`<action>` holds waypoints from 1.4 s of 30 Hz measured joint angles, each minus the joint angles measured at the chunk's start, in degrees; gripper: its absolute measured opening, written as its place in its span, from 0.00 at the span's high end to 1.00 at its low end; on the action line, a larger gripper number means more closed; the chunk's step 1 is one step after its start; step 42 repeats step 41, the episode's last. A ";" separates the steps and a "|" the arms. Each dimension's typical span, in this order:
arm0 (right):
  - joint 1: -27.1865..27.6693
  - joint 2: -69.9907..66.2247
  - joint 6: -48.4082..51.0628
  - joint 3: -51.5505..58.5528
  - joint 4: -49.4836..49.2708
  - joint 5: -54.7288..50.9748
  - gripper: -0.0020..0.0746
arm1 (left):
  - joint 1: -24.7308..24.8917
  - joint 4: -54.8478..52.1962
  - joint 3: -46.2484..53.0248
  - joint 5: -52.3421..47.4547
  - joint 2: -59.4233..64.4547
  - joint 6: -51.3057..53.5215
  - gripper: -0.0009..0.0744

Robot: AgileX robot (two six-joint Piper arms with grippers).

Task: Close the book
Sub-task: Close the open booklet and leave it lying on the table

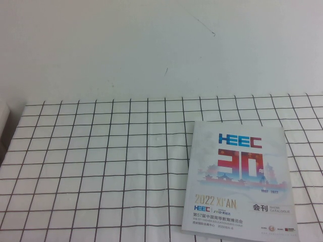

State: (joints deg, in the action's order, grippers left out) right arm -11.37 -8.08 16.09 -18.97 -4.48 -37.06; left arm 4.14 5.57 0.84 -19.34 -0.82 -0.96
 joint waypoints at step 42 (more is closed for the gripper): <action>14.32 8.75 -10.35 20.21 7.34 17.48 0.98 | 0.07 -0.20 0.00 0.00 0.00 0.03 0.99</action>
